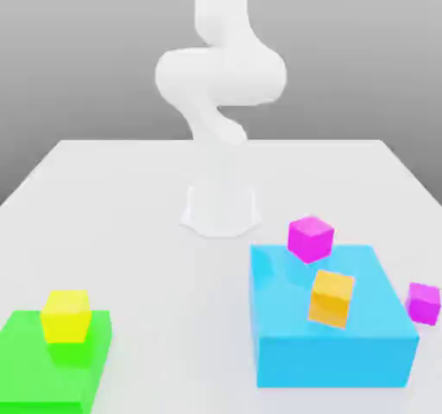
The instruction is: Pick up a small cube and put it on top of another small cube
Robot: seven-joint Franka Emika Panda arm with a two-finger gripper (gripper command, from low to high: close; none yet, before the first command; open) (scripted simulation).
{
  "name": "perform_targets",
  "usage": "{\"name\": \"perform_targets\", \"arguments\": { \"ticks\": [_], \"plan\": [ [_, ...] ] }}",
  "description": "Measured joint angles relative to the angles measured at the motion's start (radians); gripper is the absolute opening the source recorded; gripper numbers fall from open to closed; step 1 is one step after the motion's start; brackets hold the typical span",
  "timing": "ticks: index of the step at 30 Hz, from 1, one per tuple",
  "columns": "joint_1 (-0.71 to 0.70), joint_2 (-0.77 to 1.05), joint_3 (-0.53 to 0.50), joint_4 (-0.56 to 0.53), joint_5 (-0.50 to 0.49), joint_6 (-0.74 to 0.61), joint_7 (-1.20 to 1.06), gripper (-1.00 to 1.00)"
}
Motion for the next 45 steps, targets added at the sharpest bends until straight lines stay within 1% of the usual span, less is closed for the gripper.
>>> {"name": "perform_targets", "arguments": {
  "ticks": [9, 13, 16, 20, 24, 27, 30, 31, 38, 40, 43, 45],
  "plan": [
    [0.209, 0.332, 0.072, -0.079, 0.076, 0.147, -0.188, 0.00],
    [0.284, 0.476, 0.125, -0.113, 0.083, 0.212, -0.251, 0.00],
    [0.330, 0.585, 0.174, -0.140, 0.068, 0.263, -0.284, 0.00],
    [0.434, 0.732, 0.220, -0.175, 0.003, 0.330, -0.294, 0.00],
    [0.506, 0.880, 0.224, -0.209, -0.114, 0.394, -0.268, 0.00],
    [0.554, 0.991, 0.192, -0.204, -0.198, 0.462, -0.225, 0.00],
    [0.602, 1.098, 0.136, -0.183, -0.250, 0.545, -0.187, 0.00],
    [0.612, 1.120, 0.125, -0.178, -0.258, 0.562, -0.181, -1.00],
    [0.611, 1.119, 0.126, -0.179, -0.260, 0.560, -0.179, -1.00],
    [0.591, 1.064, 0.152, -0.191, -0.235, 0.518, -0.199, -1.00],
    [0.563, 0.960, 0.192, -0.214, -0.172, 0.438, -0.247, -1.00],
    [0.518, 0.886, 0.194, -0.220, -0.121, 0.374, -0.349, -1.00]
  ]
}}
